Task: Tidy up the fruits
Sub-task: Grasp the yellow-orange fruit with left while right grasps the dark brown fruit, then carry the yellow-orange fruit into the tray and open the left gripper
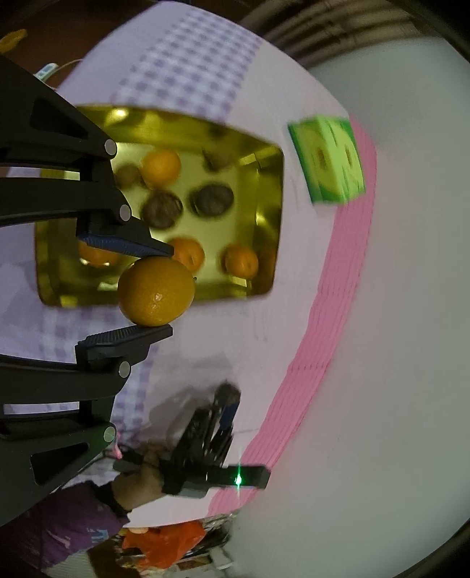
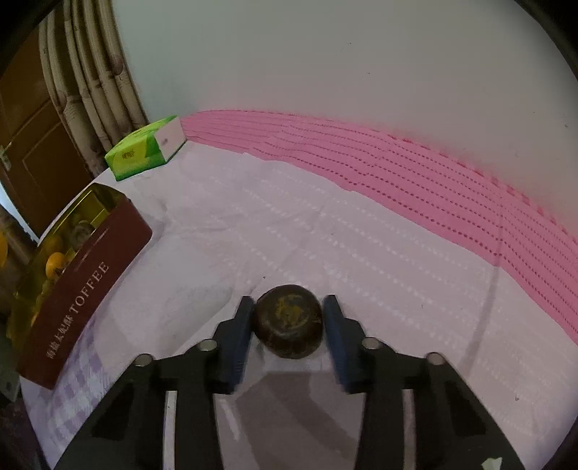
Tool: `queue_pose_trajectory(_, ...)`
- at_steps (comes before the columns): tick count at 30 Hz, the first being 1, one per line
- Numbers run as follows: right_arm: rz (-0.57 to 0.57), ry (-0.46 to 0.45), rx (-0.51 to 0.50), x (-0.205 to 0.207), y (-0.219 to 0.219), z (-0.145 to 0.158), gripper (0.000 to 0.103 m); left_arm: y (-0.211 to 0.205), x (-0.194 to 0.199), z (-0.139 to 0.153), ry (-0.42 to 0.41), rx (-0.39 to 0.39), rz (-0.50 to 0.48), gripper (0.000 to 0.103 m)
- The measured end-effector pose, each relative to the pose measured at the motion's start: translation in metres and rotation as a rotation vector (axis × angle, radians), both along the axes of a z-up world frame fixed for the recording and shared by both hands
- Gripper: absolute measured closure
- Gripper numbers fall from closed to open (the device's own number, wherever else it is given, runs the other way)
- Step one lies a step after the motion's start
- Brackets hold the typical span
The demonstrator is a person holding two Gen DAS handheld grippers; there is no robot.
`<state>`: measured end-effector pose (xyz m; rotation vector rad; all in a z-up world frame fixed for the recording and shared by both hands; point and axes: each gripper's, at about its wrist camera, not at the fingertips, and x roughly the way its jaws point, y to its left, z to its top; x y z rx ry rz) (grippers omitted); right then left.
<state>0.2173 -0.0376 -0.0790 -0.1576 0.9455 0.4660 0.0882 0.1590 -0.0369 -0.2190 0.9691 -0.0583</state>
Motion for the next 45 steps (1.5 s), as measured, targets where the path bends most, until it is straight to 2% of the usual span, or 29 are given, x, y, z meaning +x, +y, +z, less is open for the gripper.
queue_pose_trajectory(3, -0.019, -0.03, -0.031, -0.019, 0.004, 0.003, 0.068, 0.019, -0.009, -0.008, 0.004, 0.004, 0.046, 0.066)
queue_pose_trajectory(6, -0.059, -0.053, 0.014, -0.049, 0.0, 0.009, 0.068, 0.036, -0.019, -0.017, 0.023, 0.028, 0.088, 0.066)
queue_pose_trajectory(13, -0.165, -0.055, 0.07, -0.086, -0.009, 0.008, 0.068, 0.053, -0.029, -0.041, 0.062, -0.004, 0.102, 0.066)
queue_pose_trajectory(21, -0.214, -0.054, 0.061, -0.09, -0.009, 0.004, 0.068, 0.047, -0.029, -0.062, 0.09, -0.03, 0.06, 0.066)
queue_pose_trajectory(31, -0.235, -0.039, 0.036, -0.087, -0.009, 0.001, 0.068, 0.04, -0.028, -0.07, 0.089, -0.013, 0.032, 0.066)
queue_pose_trajectory(45, -0.234, -0.04, 0.024, -0.086, -0.007, 0.0, 0.068, 0.04, -0.019, -0.081, 0.121, -0.029, 0.002, 0.065)
